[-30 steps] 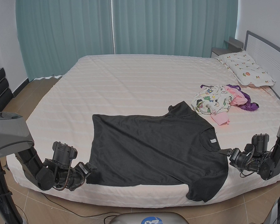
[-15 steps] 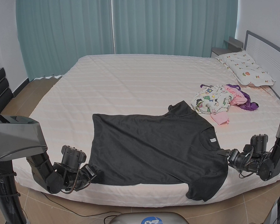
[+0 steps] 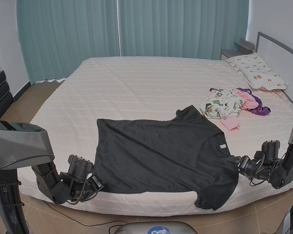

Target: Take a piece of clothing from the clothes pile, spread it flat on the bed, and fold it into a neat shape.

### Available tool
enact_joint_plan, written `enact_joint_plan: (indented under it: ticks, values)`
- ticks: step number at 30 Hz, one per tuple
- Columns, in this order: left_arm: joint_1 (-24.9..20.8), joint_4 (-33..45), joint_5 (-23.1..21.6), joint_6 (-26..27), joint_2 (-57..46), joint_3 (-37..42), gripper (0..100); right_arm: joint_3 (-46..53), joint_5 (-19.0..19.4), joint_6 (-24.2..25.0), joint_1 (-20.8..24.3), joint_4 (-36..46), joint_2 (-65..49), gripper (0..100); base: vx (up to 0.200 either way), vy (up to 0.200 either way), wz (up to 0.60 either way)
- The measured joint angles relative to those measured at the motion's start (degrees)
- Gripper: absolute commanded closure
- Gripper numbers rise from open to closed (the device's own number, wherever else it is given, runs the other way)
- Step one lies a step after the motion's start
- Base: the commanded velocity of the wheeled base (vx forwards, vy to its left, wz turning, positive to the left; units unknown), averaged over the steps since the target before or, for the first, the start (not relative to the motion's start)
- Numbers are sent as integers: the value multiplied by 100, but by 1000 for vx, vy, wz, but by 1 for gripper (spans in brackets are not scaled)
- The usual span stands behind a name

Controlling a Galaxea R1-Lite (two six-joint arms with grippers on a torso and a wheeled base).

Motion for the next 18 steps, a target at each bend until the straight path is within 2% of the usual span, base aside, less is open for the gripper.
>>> enact_joint_plan:
  ticks: [13,18]
  values:
    - [88,5,123,15,-157,334,100,41,0,-29,9,13,41,0,0,0,0]
    - [178,50,123,334,-373,524,100,72,-6,-68,9,11,116,0,0,0,0]
